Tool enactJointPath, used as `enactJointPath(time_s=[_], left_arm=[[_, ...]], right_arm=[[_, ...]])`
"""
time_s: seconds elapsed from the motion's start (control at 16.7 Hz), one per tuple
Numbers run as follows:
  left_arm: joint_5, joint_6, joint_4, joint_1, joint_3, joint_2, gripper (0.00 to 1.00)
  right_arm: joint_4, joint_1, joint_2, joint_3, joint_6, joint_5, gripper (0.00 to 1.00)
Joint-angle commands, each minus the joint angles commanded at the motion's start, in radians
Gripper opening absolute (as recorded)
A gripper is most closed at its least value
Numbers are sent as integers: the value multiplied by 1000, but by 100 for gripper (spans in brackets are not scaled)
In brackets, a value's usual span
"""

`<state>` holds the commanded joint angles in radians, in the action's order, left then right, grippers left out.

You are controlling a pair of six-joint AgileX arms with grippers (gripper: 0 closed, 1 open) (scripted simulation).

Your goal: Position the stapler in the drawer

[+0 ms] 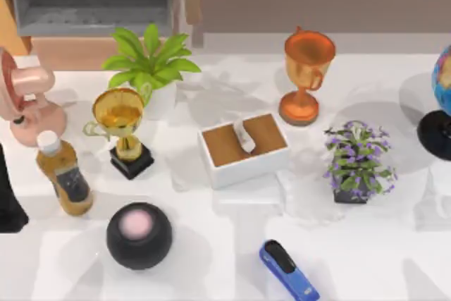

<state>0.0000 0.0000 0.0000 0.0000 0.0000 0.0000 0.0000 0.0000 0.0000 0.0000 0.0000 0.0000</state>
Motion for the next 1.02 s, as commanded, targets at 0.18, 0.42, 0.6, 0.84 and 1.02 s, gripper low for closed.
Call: enactJointPath(time_s=[0.18,0.42,0.6,0.84,1.02], left_arm=[[3,6,4,0,3,9,100],[44,96,61,14,54,142,100],[91,223,147,42,132,324,100],[163,447,306,102,277,640,100],[221,638,447,156,409,911,100]], right_arm=[[0,0,0,0,0,0,100],[0,0,0,0,0,0,100],[0,0,0,0,0,0,100],[0,0,0,0,0,0,100],[0,0,0,0,0,0,100]])
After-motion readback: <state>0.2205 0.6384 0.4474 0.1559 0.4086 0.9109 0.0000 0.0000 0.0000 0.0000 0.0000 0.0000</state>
